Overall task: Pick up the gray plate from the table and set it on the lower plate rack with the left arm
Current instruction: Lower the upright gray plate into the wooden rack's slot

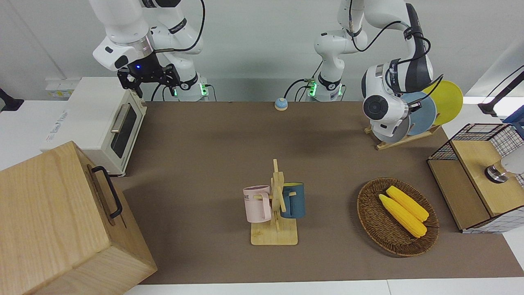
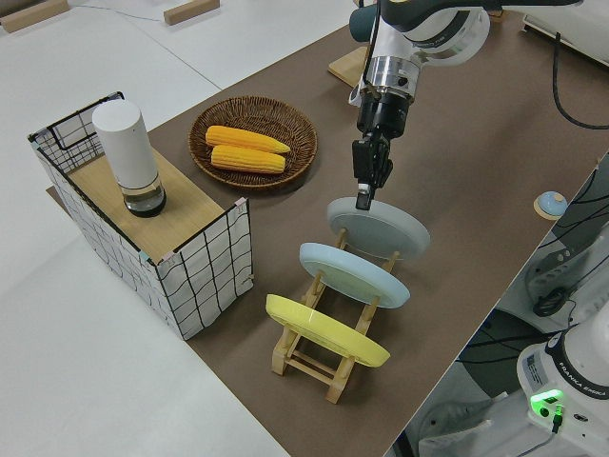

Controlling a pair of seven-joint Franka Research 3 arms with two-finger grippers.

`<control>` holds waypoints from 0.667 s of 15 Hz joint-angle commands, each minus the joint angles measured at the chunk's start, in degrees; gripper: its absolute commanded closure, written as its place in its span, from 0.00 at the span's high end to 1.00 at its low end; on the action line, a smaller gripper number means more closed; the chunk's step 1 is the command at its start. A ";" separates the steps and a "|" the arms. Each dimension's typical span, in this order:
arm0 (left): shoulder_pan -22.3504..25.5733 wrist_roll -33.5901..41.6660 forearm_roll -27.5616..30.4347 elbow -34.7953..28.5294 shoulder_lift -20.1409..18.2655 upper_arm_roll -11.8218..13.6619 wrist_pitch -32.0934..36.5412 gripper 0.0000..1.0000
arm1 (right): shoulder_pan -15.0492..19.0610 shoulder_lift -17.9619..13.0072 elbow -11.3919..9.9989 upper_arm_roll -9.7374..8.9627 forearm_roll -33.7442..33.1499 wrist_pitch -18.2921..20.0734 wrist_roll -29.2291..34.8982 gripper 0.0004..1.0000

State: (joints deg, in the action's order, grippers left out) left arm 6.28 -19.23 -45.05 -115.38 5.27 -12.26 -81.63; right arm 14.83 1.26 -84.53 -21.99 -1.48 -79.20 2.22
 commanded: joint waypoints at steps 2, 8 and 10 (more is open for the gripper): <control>-0.04 -0.19 -0.57 -0.81 -0.44 0.05 -0.73 0.63 | 1.34 -0.12 0.42 -1.21 -0.37 0.63 0.68 0.98; -0.04 0.07 -0.57 -0.72 -0.61 0.05 -0.73 1.00 | 1.34 -0.12 0.33 -1.22 -0.28 0.63 0.68 0.98; -0.04 0.33 -0.48 -0.63 -0.61 0.05 -0.64 1.00 | 1.34 -0.12 0.42 -1.22 -0.37 0.63 0.68 0.98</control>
State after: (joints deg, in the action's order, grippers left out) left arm 6.28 -19.22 -45.05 -115.38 5.27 -12.27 -81.63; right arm 14.83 1.26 -84.53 -21.99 -1.48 -79.20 2.22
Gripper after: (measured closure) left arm 0.172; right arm 0.013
